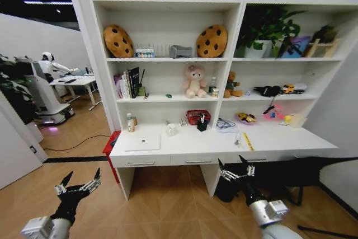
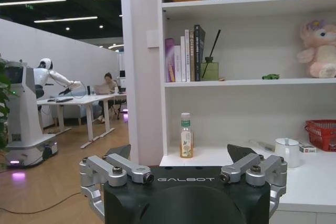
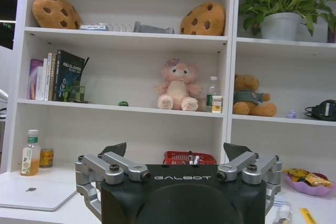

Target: Organize the objects on the table.

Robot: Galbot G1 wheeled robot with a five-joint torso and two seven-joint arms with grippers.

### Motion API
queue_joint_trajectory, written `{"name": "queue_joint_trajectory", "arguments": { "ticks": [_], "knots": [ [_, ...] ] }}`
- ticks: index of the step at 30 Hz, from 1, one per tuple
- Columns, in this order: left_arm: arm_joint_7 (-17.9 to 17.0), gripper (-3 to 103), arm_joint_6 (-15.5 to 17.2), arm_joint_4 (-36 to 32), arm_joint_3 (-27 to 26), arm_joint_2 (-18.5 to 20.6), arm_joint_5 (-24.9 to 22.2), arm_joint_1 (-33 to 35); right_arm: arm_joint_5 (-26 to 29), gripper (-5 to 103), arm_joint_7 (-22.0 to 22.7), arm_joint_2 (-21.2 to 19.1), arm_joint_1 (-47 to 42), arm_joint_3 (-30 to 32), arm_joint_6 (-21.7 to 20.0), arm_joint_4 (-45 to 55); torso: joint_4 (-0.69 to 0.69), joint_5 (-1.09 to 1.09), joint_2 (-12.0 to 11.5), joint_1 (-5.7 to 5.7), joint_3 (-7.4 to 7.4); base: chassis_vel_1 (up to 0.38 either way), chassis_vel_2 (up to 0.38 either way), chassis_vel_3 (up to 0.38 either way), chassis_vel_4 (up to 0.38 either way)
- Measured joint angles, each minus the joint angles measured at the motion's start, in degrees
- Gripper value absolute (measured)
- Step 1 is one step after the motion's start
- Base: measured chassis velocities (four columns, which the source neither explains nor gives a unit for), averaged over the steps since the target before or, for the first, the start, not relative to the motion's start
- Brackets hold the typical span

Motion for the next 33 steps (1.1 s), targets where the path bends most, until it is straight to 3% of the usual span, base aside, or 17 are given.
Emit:
{"name": "queue_joint_trajectory", "arguments": {
  "ticks": [9, 13, 33],
  "knots": [
    [0.0, 100, 0.0, 0.0, 0.0, 0.0, 0.0, 0.0, 0.0, 100, 0.0, 0.0, 0.1, 0.0, 0.0, 0.0, 0.06, 0.04, -0.1, 0.14, 0.04, -0.056, 0.023, 0.051, -0.001],
    [0.0, 100, 0.0, 0.0, 0.0, 0.0, 0.0, 0.0, 0.0, 100, 0.0, 0.0, 0.0, 0.0, 0.0, 0.0, 0.00, 0.02, -0.1, 0.11, 0.04, -0.008, 0.020, 0.029, -0.028],
    [0.0, 100, 0.0, 0.0, 0.0, 0.0, 0.0, 0.0, 0.0, 100, 0.0, 0.0, 0.0, 0.0, 0.0, 0.0, 0.02, 0.03, 0.0, 0.06, 0.02, 0.000, 0.000, 0.000, 0.000]
  ]
}}
